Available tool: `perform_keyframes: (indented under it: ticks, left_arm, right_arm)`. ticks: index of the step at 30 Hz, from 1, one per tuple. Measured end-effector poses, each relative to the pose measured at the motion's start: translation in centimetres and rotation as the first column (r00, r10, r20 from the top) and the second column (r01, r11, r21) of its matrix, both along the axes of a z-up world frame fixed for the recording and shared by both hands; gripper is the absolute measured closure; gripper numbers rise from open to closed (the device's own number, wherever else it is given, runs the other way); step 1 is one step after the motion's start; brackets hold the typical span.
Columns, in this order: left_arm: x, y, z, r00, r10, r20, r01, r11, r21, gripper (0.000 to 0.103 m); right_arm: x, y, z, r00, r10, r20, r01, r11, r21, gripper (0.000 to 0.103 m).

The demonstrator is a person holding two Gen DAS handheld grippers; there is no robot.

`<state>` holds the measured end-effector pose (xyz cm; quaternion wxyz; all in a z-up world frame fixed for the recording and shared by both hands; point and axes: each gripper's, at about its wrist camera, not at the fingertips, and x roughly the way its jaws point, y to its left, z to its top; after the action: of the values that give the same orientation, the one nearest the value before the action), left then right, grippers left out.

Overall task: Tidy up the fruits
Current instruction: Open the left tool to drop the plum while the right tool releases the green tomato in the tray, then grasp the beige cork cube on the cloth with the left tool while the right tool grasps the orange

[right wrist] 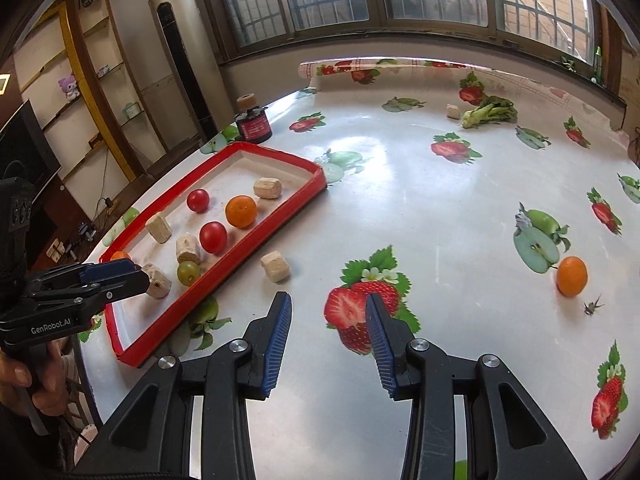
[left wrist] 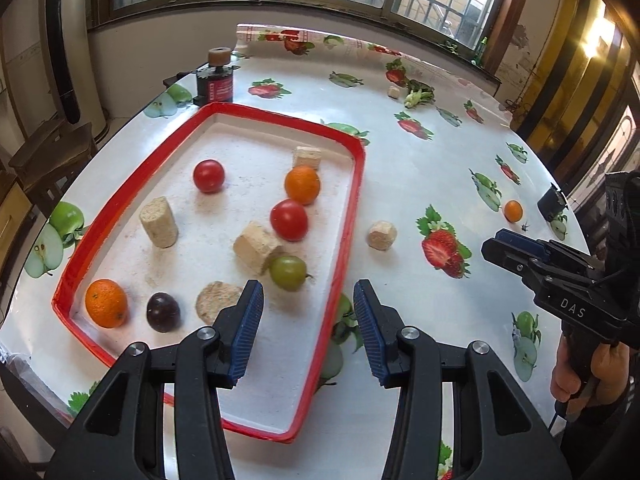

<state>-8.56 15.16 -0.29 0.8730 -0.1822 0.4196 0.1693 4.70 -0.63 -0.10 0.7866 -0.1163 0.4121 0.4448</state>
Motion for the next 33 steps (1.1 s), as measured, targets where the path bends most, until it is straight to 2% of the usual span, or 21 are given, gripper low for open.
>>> perform_keyframes:
  ticks: [3, 15, 28, 33]
  left_arm:
    - [0.9, -1.3, 0.2, 0.999, -0.034, 0.010, 0.035, 0.999, -0.012, 0.052]
    - [5.0, -5.5, -0.7, 0.990, -0.143, -0.016, 0.143, 0.989, -0.035, 0.052]
    - [8.2, -5.4, -3.5, 0.989, -0.124, -0.085, 0.119, 0.991, -0.066, 0.052]
    - [9.4, -4.7, -4.6, 0.988, -0.098, -0.117, 0.091, 0.994, -0.061, 0.052]
  right_arm:
    - [0.6, -1.5, 0.2, 1.000, -0.027, 0.008, 0.027, 1.000, 0.001, 0.062]
    - [3.0, -6.9, 0.4, 0.991, -0.136, 0.009, 0.136, 0.991, 0.016, 0.060]
    - [5.9, -10.1, -0.7, 0.975, -0.222, -0.023, 0.222, 0.975, 0.013, 0.059]
    - [7.3, -10.6, -1.5, 0.968, -0.248, -0.029, 0.248, 0.969, 0.001, 0.055]
